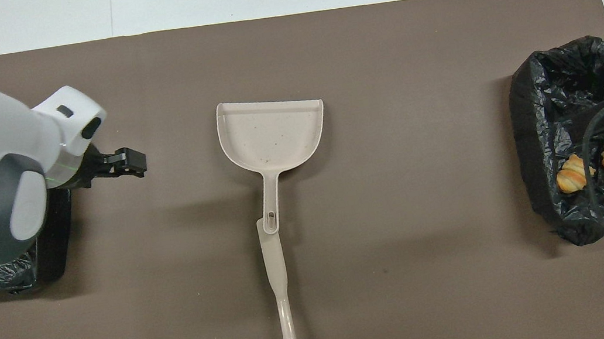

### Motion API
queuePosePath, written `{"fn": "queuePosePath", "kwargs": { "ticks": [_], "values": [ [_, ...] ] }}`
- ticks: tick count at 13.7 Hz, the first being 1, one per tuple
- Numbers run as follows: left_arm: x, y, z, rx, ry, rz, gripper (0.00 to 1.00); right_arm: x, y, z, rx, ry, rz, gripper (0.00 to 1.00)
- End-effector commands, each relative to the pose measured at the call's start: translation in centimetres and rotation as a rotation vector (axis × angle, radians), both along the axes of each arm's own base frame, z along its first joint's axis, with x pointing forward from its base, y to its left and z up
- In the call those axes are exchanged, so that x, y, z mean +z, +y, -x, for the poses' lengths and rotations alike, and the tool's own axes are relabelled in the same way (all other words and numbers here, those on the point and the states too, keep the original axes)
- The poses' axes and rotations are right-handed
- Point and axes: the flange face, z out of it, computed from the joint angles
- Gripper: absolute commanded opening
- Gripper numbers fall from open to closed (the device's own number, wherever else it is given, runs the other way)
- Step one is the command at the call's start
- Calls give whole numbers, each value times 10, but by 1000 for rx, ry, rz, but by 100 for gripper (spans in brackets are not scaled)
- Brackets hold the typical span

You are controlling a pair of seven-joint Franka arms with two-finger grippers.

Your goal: Sweep and dump trash in bin

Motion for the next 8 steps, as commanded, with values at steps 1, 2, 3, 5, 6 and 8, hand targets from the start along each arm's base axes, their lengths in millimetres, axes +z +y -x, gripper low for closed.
{"fn": "queuePosePath", "kwargs": {
  "ticks": [1,2,3,5,6,8],
  "values": [
    [25,51,15,-91,-10,8,100,4,0,4,-7,-5,-19,100],
    [31,67,16,-110,-14,9,100,3,0,4,-7,-5,-20,100],
    [38,80,17,-114,-18,9,100,3,0,4,-7,-4,-20,100],
    [62,102,22,-77,-56,4,100,4,0,4,-7,-5,-20,100],
    [76,104,23,-68,-82,2,100,3,0,4,-7,-4,-19,100],
    [107,105,32,-67,-110,-3,100,4,0,4,-7,-5,-20,100]
  ]
}}
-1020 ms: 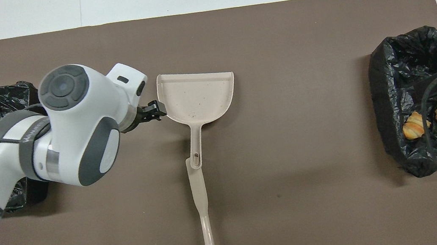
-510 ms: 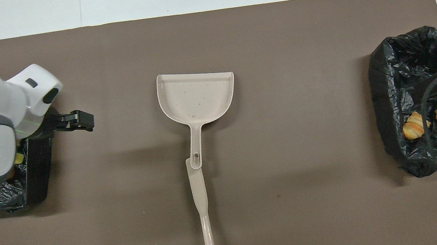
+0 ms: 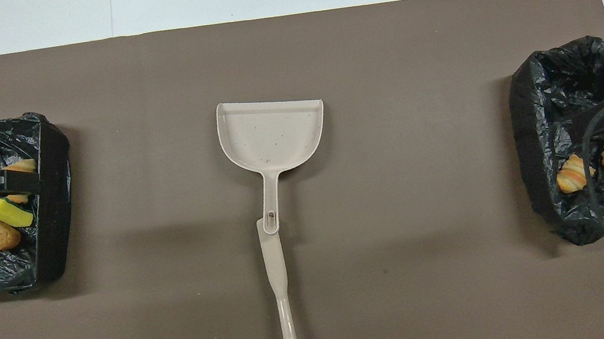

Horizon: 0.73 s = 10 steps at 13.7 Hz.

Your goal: Sweep and dump trash in bin

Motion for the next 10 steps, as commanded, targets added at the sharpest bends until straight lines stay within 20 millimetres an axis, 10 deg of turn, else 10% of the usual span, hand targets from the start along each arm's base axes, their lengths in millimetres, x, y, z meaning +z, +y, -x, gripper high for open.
{"fn": "queuePosePath", "kwargs": {
  "ticks": [1,4,10],
  "values": [
    [48,2,18,-10,-19,-22,100,3,0,4,-7,-4,-20,100],
    [90,-1,29,-33,-6,-110,100,3,0,4,-7,-5,-20,100],
    [86,-3,28,30,-14,-18,100,3,0,4,-7,-5,-20,100]
  ]
}}
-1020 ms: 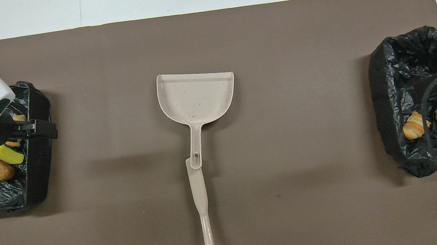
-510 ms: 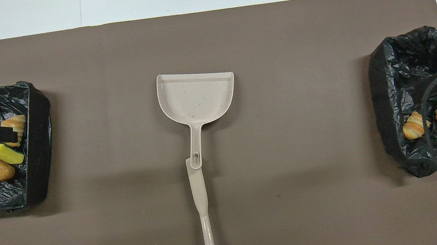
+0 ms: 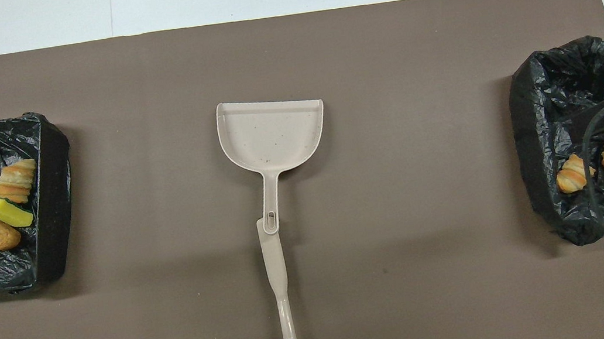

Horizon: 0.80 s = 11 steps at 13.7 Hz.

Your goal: Sweep and dump trash in bin

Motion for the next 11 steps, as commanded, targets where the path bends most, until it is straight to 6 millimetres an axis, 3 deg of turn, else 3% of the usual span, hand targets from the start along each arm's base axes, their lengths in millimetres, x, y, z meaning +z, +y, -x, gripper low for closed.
{"fn": "queuePosePath", "kwargs": {
  "ticks": [1,6,11],
  "values": [
    [9,0,2,53,-5,75,100,3,0,4,-7,-4,-20,100],
    [35,-5,20,29,12,65,100,3,0,4,-7,-4,-19,100],
    [35,-2,23,44,16,67,100,4,0,4,-7,-7,-20,100]
  ]
}}
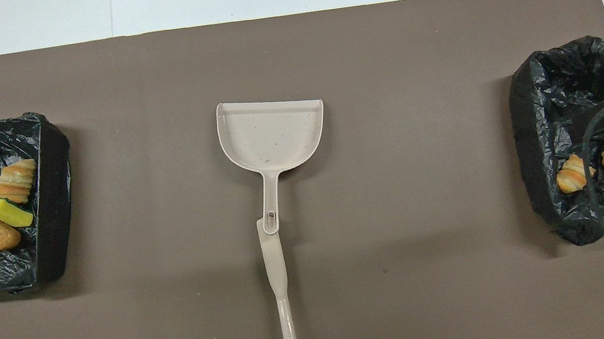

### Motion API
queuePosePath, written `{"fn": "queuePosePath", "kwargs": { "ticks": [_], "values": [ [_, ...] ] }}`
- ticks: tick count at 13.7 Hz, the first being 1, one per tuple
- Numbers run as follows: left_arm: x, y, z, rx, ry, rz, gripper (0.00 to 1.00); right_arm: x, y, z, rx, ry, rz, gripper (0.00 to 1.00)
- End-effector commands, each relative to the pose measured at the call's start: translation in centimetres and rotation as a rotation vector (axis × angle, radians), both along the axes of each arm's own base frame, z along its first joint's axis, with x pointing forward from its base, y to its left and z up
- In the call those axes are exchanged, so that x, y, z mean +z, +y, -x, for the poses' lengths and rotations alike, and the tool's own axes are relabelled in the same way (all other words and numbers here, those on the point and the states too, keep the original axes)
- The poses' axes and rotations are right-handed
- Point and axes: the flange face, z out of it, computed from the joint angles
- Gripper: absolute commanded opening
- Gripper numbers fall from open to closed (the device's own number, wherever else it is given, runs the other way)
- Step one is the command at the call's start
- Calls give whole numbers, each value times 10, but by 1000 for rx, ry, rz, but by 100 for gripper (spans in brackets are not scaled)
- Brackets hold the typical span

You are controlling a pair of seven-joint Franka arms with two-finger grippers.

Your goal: Sweep and dump trash in bin

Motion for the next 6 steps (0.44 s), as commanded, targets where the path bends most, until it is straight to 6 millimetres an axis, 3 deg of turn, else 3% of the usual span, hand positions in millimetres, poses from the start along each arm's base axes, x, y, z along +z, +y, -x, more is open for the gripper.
{"fn": "queuePosePath", "kwargs": {
  "ticks": [1,6],
  "values": [
    [2,6,6,21,24,15,100,4,0,4,-7,-5,-20,100],
    [3,4,7,16,27,13,100,4,0,4,-7,-5,-20,100]
  ]
}}
